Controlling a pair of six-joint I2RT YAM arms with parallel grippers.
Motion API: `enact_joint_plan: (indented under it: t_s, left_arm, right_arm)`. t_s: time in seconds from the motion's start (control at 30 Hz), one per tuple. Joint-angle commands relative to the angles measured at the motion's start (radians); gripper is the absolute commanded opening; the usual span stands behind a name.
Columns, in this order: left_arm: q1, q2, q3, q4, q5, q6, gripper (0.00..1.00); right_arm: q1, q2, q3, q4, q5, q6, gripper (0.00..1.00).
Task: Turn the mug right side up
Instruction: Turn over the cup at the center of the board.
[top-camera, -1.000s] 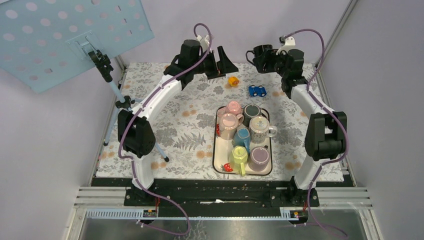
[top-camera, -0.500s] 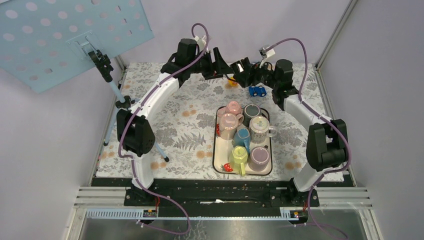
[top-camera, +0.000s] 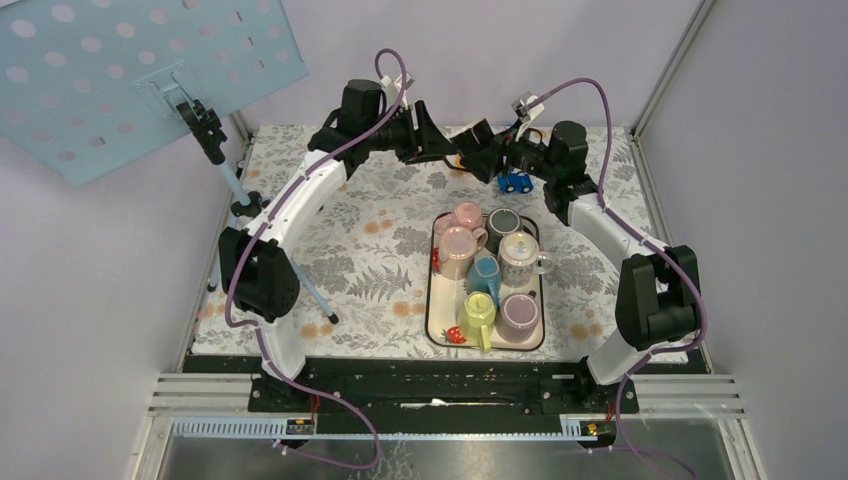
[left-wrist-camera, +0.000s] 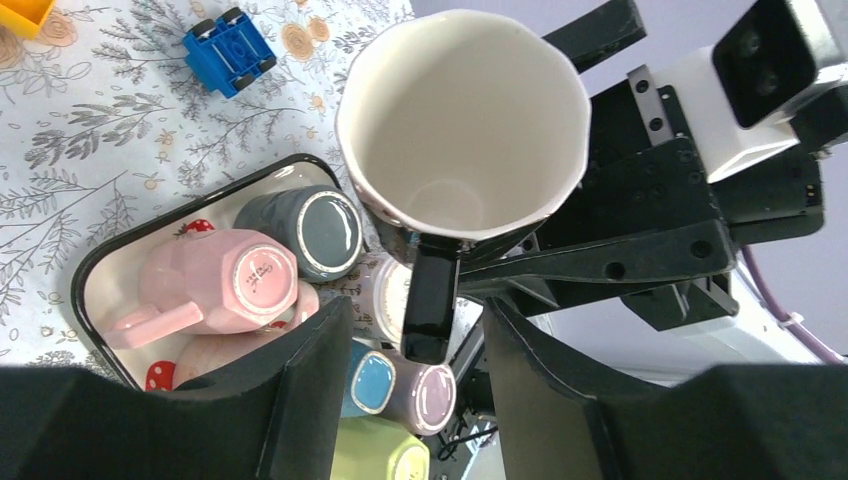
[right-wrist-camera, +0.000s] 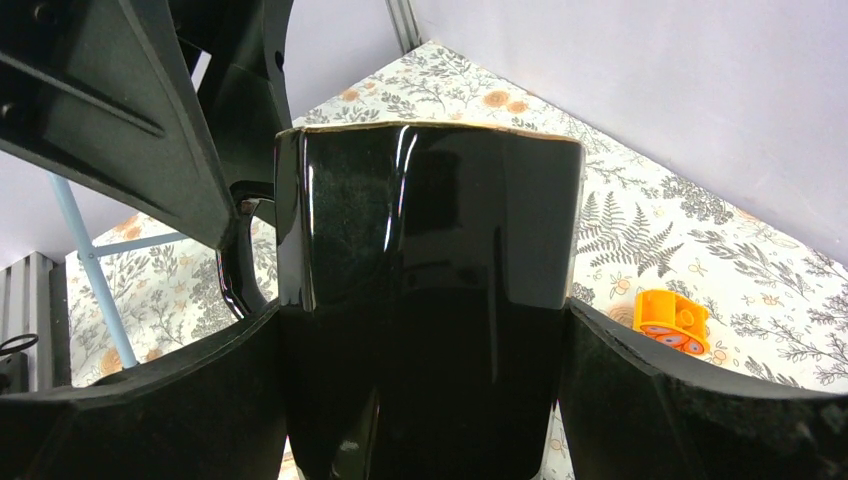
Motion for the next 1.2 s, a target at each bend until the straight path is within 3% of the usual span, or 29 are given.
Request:
enact_joint_plan:
  t_s: [0.0,0.4,0.5,0.73,0.77,0.9,1.1,1.17]
  left_arm:
    - [0.006,-0.048,-0.002,0.06,0.071,-0.022,0.54]
    - [0.007,-0.042,-0.05,0.12,0.099,-0.071,0.42]
    - [0.006,-0.041,-0.05,0.128,0.105,-0.077,0.34]
    - [0.006,-0.038,-0.058,0.136,0.111,-0.078,0.01]
    - [0.006,-0.04,-0.061,0.138,0.109,-0.078,0.0]
    - [0.006,-0.05,-0.063,0.145,0.084,-0.074,0.0]
    - [0.005,-0.104,-0.099,0.202,-0.008,-0.052,0.0]
    - [0.005,-0.121,-0.104,0.21,-0.028,-0.037,0.0]
  right_arm:
    - [0.017,-0.069,0.02,0.128,-0.04,-0.022,0.0]
    - [0.04,-0.05,0.038,0.098,-0.038,-0.062,0.0]
    - [0.044,-0.048,0.04,0.085,-0.038,-0.075,0.0]
    - [0.047,-0.041,0.048,0.071,-0.032,-0.086,0.0]
    - [0.048,-0.041,0.049,0.068,-0.032,-0.087,0.0]
    - [0.051,-0.034,0.059,0.05,-0.027,-0.094,0.15]
    - [0.056,-0.013,0.061,0.055,-0.026,-0.086,0.58]
    - [0.057,-0.008,0.059,0.056,-0.019,-0.086,0.68]
